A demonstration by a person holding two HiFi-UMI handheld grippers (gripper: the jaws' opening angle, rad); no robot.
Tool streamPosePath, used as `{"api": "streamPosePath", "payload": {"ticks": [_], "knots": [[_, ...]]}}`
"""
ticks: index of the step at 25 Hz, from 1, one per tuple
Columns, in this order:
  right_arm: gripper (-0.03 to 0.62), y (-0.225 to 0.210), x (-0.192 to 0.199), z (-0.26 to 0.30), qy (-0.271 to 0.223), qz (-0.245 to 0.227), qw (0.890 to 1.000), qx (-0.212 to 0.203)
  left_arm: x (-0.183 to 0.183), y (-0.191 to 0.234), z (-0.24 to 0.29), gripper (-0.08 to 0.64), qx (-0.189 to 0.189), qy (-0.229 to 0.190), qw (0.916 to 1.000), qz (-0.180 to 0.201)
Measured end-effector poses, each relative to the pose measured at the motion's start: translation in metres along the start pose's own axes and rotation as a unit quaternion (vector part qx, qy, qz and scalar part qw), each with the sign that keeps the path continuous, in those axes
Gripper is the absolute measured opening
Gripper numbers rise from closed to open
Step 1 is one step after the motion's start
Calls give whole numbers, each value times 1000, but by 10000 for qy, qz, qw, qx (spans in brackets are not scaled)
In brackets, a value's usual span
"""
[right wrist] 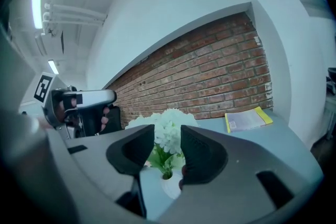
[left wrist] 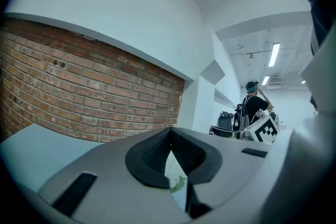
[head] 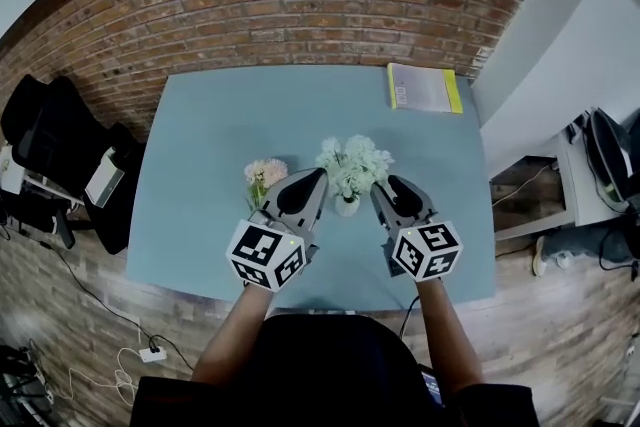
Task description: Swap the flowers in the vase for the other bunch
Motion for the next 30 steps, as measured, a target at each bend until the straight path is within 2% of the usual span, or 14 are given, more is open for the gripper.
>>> {"api": "streamPosePath", "payload": {"ticks": [5, 14, 30], "knots": [[179, 3, 4, 1, -20, 116, 9998, 181, -3, 9, 2, 8, 195, 27, 9998, 31], [250, 10, 17, 8, 121, 235, 9993, 252, -4, 14, 10, 8, 510, 128, 9985, 121], [324, 18, 22, 38, 379, 239, 9985, 326, -3, 35, 11, 8, 575, 188, 9981, 114]]}}
Point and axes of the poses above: the fingertips, and each gripper's own axes: z forward along the fingers, y to its left, x out of its underside, the point moved 5 cm from there along -z, backward along the fingers, and after that the axes turned 15 degrees about y, right-handed, at the moved point
